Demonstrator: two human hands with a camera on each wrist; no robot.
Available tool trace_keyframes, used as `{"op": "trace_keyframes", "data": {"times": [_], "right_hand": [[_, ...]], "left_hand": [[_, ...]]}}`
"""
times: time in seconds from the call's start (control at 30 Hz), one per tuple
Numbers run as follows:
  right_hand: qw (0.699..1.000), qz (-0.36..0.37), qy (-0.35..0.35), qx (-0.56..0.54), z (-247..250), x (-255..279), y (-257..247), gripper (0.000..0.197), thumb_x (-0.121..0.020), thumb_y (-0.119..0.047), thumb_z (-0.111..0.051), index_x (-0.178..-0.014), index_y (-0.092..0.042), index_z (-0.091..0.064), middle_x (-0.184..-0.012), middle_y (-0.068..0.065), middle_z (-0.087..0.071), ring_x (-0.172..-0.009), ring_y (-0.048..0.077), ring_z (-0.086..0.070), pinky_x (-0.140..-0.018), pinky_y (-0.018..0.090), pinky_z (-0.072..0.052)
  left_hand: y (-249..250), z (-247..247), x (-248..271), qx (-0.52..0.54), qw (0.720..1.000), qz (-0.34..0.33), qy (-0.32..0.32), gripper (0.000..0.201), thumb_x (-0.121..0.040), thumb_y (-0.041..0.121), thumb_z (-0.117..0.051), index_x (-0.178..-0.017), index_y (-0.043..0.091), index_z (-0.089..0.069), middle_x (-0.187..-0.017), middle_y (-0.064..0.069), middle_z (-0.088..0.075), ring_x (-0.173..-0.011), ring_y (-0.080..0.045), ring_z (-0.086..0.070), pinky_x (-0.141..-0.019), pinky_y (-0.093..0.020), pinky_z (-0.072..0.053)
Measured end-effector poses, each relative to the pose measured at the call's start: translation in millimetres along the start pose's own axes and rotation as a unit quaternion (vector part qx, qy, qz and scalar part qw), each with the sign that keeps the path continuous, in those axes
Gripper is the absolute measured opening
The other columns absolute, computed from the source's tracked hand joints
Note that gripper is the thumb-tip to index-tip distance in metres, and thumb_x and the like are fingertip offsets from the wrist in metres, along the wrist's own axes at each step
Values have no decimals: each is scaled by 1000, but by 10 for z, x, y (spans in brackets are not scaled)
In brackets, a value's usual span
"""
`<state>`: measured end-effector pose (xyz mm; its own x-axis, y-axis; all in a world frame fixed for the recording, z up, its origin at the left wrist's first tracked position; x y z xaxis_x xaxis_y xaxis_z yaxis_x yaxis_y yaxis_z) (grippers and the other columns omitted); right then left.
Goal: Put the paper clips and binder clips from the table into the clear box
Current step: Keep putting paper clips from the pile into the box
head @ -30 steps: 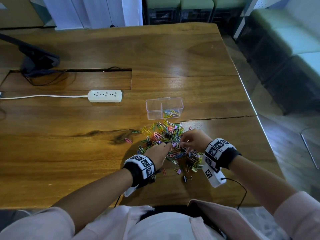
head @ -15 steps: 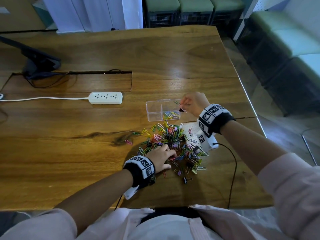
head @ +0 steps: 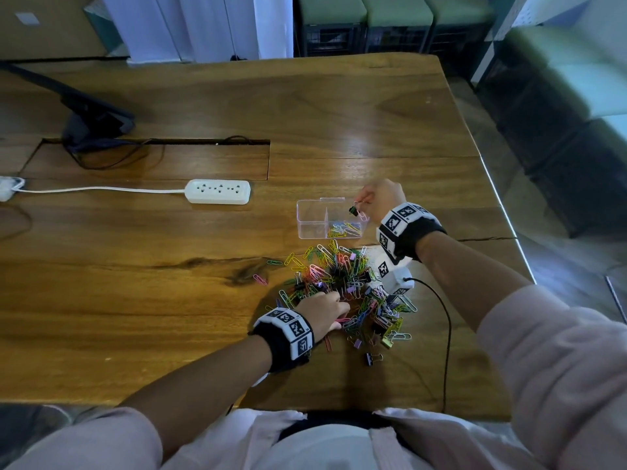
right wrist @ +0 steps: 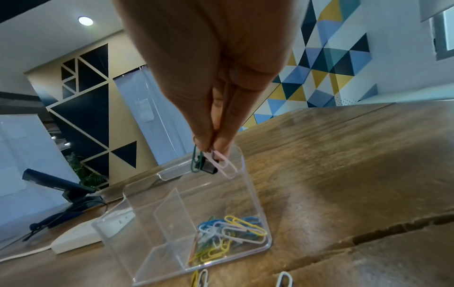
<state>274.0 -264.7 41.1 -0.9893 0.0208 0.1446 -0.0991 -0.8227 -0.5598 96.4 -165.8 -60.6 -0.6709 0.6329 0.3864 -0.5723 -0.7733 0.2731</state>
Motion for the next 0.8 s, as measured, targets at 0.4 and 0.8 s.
{"op": "trace_keyframes", "data": {"times": [0.4, 0.8], "right_hand": [[996, -40, 41, -68, 180, 80, 100, 13, -72, -12, -77, -68, -15, -65, -75, -1, -70, -68, 8, -65, -58, 13, -48], [994, -51, 47, -88, 192, 120, 214, 16, -83, -3, -64, -92, -13, -71, -89, -2, -68, -73, 4, -59, -62, 11, -46]], "left_hand": [[-7, 1, -24, 15, 1000, -5, -7, 31, -93, 30, -55, -116, 10, -52, -109, -9, -53, -99, -25, -56, -83, -33, -47], [23, -1, 3, -5, 1000, -10, -6, 31, -94, 29, -54, -116, 7, -50, -111, -10, -53, -101, -27, -56, -85, -35, -49]]}}
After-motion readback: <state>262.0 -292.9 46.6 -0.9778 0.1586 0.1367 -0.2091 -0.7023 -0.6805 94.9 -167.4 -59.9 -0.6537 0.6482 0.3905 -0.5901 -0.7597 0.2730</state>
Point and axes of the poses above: each hand's wrist, its own x-axis away from the middle knuckle, its own z-axis out of the back of the hand, y = z × x, the point moved 10 cm from there along -x, towards the middle knuckle
